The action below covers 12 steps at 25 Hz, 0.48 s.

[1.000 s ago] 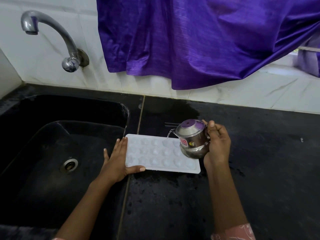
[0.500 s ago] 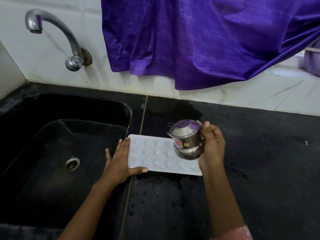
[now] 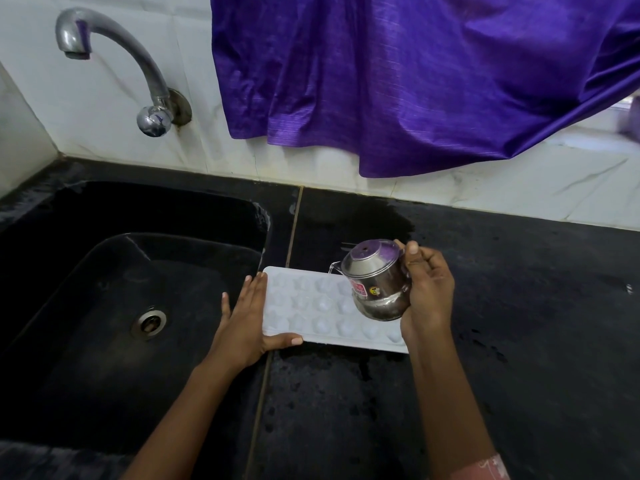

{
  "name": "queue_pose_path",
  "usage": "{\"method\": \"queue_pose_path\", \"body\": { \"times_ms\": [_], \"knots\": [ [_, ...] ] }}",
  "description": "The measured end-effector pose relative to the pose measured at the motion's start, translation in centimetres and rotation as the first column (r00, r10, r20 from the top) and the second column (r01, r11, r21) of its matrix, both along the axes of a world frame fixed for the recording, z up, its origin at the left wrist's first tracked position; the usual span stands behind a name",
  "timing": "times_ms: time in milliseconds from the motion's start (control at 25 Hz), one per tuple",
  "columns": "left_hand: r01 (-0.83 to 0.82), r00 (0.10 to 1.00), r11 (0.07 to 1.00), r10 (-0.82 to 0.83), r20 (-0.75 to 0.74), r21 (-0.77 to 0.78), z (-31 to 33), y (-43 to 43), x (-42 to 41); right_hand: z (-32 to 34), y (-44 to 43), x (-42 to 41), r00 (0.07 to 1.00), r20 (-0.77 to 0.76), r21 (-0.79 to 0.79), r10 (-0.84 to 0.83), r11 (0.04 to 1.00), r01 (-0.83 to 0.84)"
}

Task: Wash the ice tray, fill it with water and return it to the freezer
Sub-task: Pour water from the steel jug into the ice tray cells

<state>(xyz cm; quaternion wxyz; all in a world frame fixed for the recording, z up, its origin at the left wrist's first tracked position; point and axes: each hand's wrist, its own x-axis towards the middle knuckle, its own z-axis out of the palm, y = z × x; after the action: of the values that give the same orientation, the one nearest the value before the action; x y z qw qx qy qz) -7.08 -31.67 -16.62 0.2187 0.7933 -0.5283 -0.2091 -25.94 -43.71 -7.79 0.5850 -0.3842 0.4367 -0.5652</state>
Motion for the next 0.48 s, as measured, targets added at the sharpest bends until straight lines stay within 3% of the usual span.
{"method": "queue_pose_path", "body": {
  "times_ms": [480],
  "knots": [
    [0.013, 1.000, 1.000, -0.013, -0.016, -0.028, -0.01, 0.02, -0.05, 0.86, 0.16, -0.13, 1.000, -0.020, 0.003, 0.014, 1.000, -0.014]
  ]
}}
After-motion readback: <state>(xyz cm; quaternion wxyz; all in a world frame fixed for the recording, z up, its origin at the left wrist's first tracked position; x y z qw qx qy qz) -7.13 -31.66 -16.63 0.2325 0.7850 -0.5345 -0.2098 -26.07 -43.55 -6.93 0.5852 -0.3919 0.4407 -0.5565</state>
